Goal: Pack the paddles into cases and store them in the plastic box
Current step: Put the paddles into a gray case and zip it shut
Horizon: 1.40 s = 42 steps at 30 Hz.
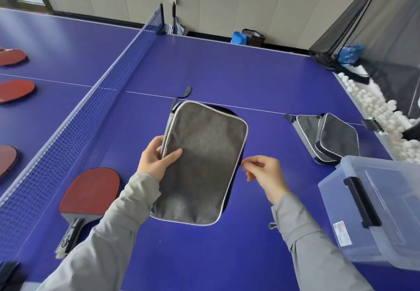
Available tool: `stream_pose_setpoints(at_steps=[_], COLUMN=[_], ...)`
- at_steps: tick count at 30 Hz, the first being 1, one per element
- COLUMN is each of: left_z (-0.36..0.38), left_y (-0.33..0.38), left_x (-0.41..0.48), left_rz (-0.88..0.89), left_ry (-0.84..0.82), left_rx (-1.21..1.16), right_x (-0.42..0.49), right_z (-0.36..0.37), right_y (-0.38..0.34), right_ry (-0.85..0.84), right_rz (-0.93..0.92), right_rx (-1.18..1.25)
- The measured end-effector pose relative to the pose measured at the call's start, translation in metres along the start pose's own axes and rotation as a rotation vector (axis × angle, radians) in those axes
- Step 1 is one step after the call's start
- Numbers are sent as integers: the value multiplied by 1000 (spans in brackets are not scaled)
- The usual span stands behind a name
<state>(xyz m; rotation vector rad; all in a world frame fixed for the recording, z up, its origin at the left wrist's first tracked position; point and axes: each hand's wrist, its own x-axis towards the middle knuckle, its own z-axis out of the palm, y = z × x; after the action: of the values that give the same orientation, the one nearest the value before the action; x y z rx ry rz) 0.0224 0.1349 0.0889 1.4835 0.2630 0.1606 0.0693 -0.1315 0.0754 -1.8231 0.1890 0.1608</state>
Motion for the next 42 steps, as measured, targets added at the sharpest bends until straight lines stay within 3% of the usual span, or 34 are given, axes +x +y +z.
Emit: stream_pose_setpoints(at_steps=[4,14,19,23,28,30,32,34,36,39,42], left_z=[-4,-1,24,37,40,33,24,22,26,35,46], left_y=[-3,-20,-23,-24,-31,-37,-45,-49,-52,-58,-56], left_x=[13,26,19,15,12,12,10,7,2,-2,-5], left_rz=[-182,-507,-583,-621,-715,-737,-743,-730,-723,-677,-640], left_ry=[229,615,838,904,809,664,461,241,84,-25,-25], left_rx=[-195,-217,-365,-390,-328,-304,-458,-549,-505,-493,-473], right_x=[-12,-48,-82,-97,-93,-84,-69,-51,-38,-38,-48], right_z=[14,42,67,79,72,54,33,14,1,-12,-16], right_y=[24,22,16,20,23,24,23,18,13,4,1], right_ry=[-104,-147,-154,-131,-118,-45,95,124,-39,-353,-428], right_rz=[82,29,-39,-42,-22,-28,-8,65,145,227,280], right_rx=[-51,-129,-69,-5,78,119,195,289,383,434,492])
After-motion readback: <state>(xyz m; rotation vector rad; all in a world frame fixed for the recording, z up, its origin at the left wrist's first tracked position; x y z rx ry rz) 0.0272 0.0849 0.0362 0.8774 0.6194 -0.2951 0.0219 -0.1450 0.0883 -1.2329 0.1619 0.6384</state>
